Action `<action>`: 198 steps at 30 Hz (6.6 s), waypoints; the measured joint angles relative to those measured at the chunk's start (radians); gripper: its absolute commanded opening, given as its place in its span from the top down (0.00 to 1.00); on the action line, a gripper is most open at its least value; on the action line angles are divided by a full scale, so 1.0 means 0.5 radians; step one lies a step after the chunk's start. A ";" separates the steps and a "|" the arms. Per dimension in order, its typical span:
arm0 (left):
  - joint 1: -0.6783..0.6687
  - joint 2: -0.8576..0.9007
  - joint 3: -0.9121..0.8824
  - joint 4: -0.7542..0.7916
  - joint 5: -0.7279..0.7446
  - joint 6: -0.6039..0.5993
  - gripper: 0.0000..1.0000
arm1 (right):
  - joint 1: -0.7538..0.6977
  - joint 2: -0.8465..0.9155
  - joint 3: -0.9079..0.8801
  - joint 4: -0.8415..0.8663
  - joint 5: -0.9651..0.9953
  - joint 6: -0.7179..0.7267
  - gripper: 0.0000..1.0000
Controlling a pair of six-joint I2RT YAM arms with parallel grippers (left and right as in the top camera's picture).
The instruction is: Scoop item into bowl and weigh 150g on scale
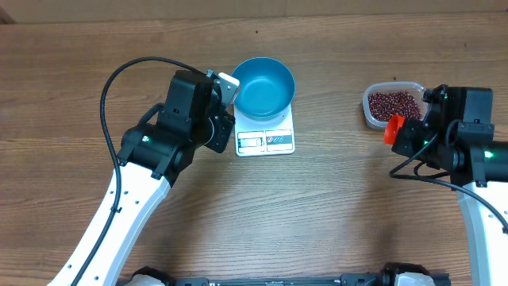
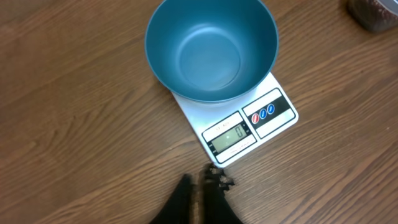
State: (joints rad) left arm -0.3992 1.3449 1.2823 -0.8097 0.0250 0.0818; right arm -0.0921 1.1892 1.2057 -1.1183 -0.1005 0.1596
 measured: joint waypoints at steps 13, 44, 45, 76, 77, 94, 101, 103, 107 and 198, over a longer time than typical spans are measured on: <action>0.000 0.000 0.000 -0.015 -0.067 -0.001 0.19 | 0.000 0.000 0.000 -0.001 0.000 0.000 0.96; 0.000 0.001 0.000 -0.072 -0.020 0.197 0.01 | 0.000 0.000 0.001 -0.002 0.001 0.000 0.96; 0.000 0.001 0.000 -0.072 -0.020 0.197 0.01 | 0.000 0.000 0.000 -0.002 0.000 0.000 0.96; 0.000 0.001 0.000 -0.082 0.138 0.159 0.01 | 0.000 0.000 0.000 0.000 -0.001 -0.001 0.96; 0.000 0.001 0.000 -0.082 0.138 0.156 0.00 | 0.000 0.000 0.000 0.000 0.000 -0.001 0.96; 0.000 0.001 0.000 -0.062 0.138 0.156 0.00 | 0.000 0.001 0.000 -0.001 0.000 -0.001 0.96; 0.000 0.001 0.000 -0.063 0.138 0.156 0.00 | 0.000 0.000 0.000 -0.001 0.000 -0.001 0.96; 0.000 0.001 0.000 -0.063 0.138 0.156 0.00 | 0.000 0.001 0.000 -0.001 -0.001 0.000 0.96; 0.000 0.001 0.000 -0.063 0.138 0.156 0.01 | 0.000 0.000 0.000 -0.002 -0.001 -0.001 0.96; 0.000 0.001 -0.002 -0.058 0.139 0.155 0.00 | -0.364 1.724 1.167 -0.292 -0.121 -0.727 0.96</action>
State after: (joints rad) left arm -0.3992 1.3453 1.2812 -0.8387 0.0944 0.1593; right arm -0.2741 2.0514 1.7893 -1.2644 -0.1612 -0.2039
